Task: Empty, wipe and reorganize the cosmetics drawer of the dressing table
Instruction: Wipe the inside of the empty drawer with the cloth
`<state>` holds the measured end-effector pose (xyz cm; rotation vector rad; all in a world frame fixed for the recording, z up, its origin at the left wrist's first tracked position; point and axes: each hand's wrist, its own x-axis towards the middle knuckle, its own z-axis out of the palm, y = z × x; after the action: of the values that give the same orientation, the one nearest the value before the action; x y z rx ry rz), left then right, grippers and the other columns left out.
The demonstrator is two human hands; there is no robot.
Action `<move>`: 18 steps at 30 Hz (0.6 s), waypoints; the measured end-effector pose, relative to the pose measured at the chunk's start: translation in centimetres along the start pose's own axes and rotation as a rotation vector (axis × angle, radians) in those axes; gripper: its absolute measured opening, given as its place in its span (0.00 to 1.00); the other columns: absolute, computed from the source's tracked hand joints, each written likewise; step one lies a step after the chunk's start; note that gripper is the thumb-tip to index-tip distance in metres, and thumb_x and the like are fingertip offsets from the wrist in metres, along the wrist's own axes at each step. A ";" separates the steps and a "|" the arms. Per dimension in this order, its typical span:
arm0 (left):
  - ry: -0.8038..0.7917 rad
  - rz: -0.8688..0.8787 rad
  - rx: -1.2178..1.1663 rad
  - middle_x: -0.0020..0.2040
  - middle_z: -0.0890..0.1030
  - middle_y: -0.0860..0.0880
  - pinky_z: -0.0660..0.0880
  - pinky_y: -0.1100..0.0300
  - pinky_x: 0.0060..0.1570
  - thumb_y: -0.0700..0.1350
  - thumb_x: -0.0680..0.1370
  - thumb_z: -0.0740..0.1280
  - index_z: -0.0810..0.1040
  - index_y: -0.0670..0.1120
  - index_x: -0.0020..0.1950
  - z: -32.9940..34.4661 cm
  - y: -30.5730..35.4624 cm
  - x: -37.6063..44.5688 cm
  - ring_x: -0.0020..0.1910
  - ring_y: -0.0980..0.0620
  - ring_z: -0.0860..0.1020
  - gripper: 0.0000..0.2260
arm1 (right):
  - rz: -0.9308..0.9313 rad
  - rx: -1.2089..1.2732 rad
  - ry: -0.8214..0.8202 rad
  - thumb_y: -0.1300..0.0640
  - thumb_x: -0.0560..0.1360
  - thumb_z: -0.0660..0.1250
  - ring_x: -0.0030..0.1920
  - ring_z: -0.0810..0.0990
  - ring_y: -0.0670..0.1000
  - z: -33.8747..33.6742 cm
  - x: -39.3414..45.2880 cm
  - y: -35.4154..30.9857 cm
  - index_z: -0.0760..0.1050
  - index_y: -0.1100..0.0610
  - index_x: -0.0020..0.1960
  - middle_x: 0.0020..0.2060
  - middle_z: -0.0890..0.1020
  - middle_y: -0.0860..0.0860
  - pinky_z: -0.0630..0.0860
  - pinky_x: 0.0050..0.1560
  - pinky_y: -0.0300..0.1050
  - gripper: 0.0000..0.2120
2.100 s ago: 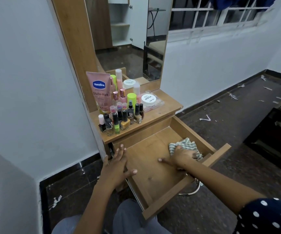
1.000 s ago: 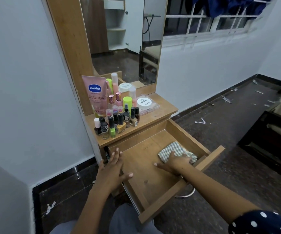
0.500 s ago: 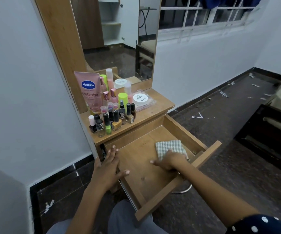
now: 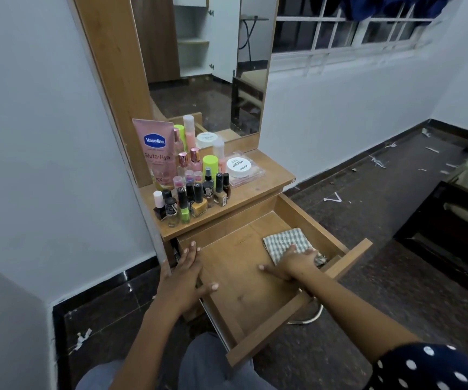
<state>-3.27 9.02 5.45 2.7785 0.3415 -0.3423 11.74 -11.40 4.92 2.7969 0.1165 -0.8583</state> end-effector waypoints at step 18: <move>-0.013 0.001 0.002 0.76 0.32 0.49 0.37 0.43 0.72 0.63 0.78 0.56 0.37 0.47 0.77 -0.2 0.1 -0.1 0.77 0.52 0.38 0.39 | 0.009 -0.132 -0.032 0.22 0.66 0.54 0.73 0.61 0.65 -0.1 1.0 0.3 0.47 0.63 0.77 0.74 0.62 0.61 0.54 0.72 0.64 0.57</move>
<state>-3.29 9.02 5.70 2.7775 0.3371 -0.3608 12.63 -11.63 4.47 2.6584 0.1493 -0.8606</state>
